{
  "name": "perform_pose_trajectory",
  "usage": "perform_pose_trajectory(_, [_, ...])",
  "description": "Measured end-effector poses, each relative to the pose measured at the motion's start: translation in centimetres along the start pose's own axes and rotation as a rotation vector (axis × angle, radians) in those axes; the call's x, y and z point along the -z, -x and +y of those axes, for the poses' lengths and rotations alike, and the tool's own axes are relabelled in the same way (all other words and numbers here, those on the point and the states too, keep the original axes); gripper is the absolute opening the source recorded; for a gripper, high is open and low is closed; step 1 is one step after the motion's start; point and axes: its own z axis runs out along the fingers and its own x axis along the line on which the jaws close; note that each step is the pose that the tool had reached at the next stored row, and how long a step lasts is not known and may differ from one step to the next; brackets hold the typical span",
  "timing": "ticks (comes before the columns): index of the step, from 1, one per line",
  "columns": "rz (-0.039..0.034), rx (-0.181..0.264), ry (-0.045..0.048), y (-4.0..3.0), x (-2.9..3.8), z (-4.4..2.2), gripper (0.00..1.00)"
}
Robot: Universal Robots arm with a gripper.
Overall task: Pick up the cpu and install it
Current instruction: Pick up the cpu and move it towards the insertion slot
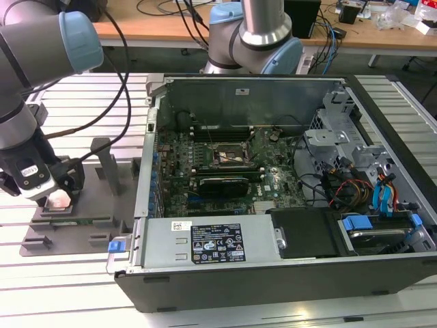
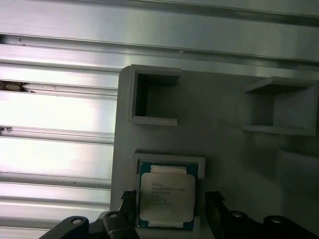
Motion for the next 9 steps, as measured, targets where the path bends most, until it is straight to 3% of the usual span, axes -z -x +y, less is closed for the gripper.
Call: perform_pose_trajectory(9, [-0.0004, 0.000, 0.0052, -0.11, -0.43, 0.07, 0.66])
